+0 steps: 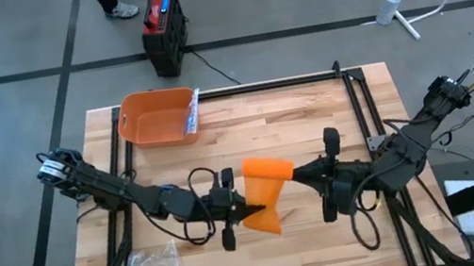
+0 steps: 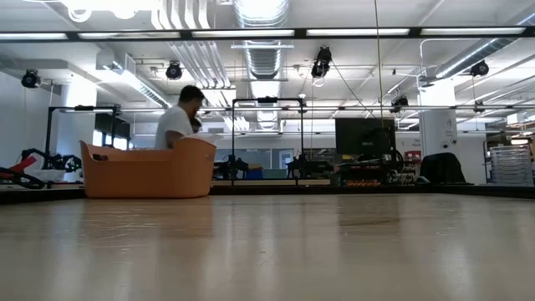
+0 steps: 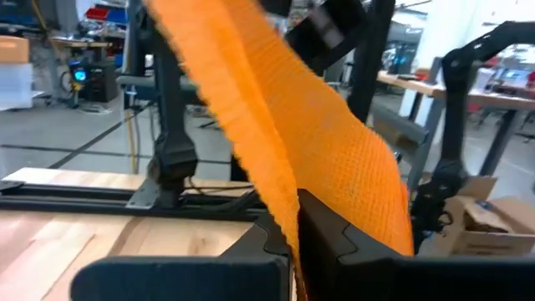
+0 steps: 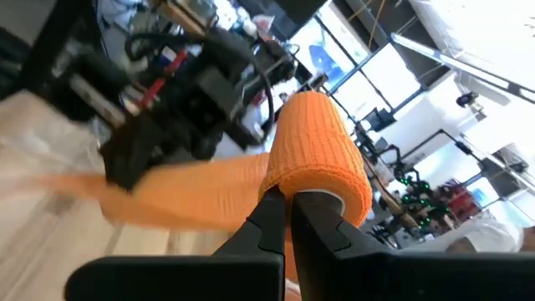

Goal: Roll bandage
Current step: Roll the orange bandage

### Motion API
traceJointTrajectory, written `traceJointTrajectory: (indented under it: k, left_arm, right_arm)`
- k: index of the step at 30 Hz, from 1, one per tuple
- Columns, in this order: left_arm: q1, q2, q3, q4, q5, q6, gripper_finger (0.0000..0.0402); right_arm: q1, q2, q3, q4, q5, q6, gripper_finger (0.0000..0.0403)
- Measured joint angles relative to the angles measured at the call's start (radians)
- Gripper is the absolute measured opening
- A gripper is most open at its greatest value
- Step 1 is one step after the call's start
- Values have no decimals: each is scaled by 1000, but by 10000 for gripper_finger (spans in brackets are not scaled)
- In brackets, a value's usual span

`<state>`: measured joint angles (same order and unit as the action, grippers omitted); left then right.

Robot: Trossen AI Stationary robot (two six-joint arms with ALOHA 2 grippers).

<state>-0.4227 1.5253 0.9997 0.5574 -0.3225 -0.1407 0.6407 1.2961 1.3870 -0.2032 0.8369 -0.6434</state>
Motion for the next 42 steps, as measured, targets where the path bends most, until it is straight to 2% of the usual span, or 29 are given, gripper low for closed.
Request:
traceJointTrajectory:
  k: [9, 18, 25, 35, 42]
  left_arm:
    - [-52, 0, 0, 35, -1, -36, 0]
    - [-55, 0, 0, 47, -16, -48, 0]
    - [-56, 0, 0, 164, 5, -64, 0]
    - [-50, 1, 0, 212, 19, -117, 0]
    - [-45, 6, 1, 212, 19, -134, 0]
  right_arm:
    - [-15, 0, -6, -62, 83, 1, 0]
    - [-57, 0, -6, -79, 87, 43, 0]
    - [-66, 0, -7, -143, 91, 59, 0]
    - [-72, 15, -7, -274, 90, 214, 0]
    - [-71, 53, -8, -294, 83, 167, 0]
